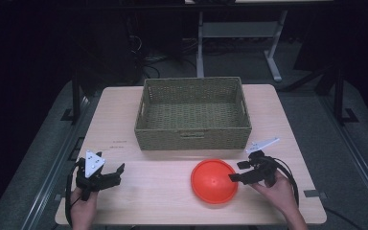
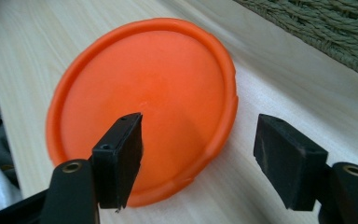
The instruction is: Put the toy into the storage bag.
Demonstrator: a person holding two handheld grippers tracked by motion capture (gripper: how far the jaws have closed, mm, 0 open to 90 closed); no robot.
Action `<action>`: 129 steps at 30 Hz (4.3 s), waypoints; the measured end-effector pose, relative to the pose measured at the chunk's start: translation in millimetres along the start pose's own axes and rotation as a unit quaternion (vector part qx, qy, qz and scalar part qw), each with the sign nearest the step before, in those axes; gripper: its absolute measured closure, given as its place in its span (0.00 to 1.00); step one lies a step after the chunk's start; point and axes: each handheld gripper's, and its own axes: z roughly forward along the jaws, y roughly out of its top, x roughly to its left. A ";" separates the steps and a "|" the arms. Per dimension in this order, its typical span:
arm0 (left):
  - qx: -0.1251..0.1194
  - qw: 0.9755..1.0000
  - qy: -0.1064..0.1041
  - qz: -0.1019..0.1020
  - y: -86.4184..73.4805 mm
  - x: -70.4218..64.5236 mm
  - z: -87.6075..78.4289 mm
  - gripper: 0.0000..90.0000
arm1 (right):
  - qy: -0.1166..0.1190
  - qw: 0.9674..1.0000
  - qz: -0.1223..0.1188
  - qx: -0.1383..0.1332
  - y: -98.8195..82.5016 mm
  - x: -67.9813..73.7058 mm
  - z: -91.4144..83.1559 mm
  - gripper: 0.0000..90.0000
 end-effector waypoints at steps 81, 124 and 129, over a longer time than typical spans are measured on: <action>0.002 1.000 0.005 0.015 0.9 -3.6 -0.4 0.14 | -0.022 0.998 -0.034 -0.049 39.6 47.4 -49.0 0.91; 0.000 1.000 0.010 0.009 0.1 -1.4 -2.5 0.14 | -0.046 0.997 -0.053 -0.022 119.2 46.5 -83.0 0.91; -0.001 1.000 0.012 0.009 -0.1 -0.7 -3.1 0.14 | -0.047 0.997 -0.058 -0.023 134.2 47.0 -87.8 0.91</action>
